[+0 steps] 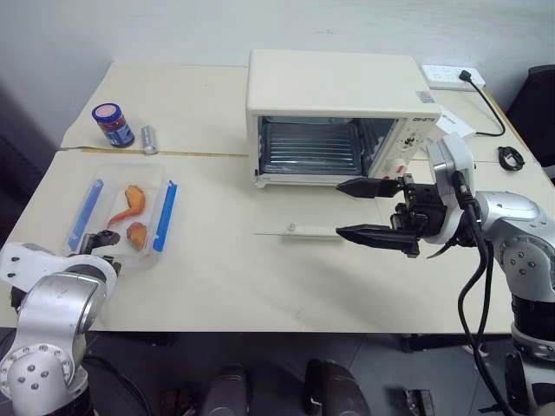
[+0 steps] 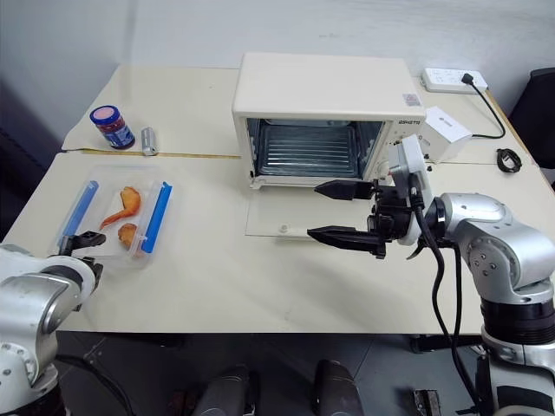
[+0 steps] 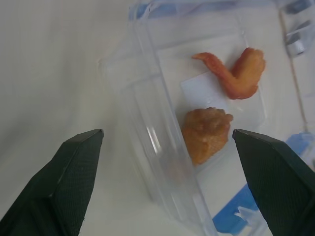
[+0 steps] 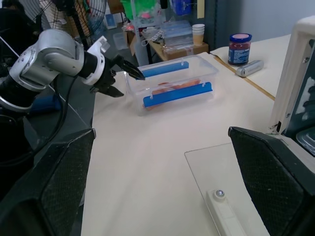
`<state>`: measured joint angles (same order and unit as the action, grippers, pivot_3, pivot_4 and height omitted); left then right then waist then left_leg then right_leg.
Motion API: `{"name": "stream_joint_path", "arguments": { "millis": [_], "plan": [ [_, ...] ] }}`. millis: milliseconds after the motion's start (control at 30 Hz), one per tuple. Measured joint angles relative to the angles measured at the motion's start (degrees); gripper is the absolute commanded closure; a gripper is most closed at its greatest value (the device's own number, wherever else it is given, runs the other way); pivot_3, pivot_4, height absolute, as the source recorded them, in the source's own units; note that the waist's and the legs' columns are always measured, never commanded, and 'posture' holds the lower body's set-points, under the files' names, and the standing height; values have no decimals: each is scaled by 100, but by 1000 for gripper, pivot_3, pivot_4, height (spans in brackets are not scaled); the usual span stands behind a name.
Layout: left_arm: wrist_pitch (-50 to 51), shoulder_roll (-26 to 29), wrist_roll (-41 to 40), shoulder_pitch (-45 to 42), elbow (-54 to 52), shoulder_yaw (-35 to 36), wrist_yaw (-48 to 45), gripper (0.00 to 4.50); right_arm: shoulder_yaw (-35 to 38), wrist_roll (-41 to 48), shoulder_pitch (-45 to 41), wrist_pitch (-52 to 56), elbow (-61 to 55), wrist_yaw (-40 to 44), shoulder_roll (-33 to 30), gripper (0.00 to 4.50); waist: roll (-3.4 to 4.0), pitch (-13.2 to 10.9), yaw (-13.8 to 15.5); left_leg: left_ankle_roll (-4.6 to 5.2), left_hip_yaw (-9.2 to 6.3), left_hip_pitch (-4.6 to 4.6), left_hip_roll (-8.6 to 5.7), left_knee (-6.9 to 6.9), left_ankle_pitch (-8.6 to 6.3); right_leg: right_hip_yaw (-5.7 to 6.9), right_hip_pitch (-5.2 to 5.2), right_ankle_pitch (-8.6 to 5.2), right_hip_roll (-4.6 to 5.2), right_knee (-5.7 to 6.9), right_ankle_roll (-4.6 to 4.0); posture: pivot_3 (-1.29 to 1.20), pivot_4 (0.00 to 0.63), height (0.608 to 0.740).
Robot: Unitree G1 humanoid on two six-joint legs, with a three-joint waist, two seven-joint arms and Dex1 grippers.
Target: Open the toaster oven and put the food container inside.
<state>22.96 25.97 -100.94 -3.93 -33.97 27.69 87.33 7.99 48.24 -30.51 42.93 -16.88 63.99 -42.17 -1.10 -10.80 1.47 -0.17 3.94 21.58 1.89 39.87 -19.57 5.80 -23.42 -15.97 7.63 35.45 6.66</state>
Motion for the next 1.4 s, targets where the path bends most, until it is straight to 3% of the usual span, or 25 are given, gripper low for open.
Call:
{"name": "stream_joint_path", "arguments": {
  "millis": [400,600,767,933,1200,1300,1400],
  "plan": [
    [106,773,-341,66,764,-29,-118,4284,260,357,181,142,-218,-149,-252,0,0,0,-5,-1,5,-7,2,-17,0,-2,0,0,-1,-9,0,0,150,740],
    [965,1979,-901,277,1389,110,-851,4284,471,646,302,446,-225,-211,-521,0,0,0,-10,-1,4,-9,2,-34,0,-2,-1,-1,-1,-28,-2,0,150,740],
    [2332,2938,-1116,370,1743,257,-2520,4284,635,572,712,316,-269,-175,-674,0,-1,-1,1,-2,8,-8,-1,-59,1,3,-4,-2,-4,-43,-2,0,150,740],
    [3434,3574,-1131,-546,1713,-119,-4466,4284,908,575,1241,268,-385,-261,-694,0,0,-2,7,-6,57,-9,-1,-76,3,5,-8,-2,-6,-51,-3,0,150,740],
    [4042,3461,-1131,-2469,2299,-2029,-4993,4284,1319,581,1820,171,-559,-382,-707,0,6,-6,-13,-13,75,-15,2,-79,9,-10,-15,0,-9,-44,0,0,150,740],
    [4291,2754,-1037,-3903,3065,-3076,-4757,4284,1585,616,2169,127,-726,-499,-708,0,-3,-11,99,-18,62,-12,-5,-73,22,-3,-11,2,-8,-50,5,0,150,740],
    [4516,2173,-685,-4890,3820,-3586,-4700,4284,1789,685,2443,76,-974,-585,-702,0,-5,-10,155,-14,67,-10,-9,-73,26,-10,-7,10,-7,-51,19,0,150,740]
  ]
}}
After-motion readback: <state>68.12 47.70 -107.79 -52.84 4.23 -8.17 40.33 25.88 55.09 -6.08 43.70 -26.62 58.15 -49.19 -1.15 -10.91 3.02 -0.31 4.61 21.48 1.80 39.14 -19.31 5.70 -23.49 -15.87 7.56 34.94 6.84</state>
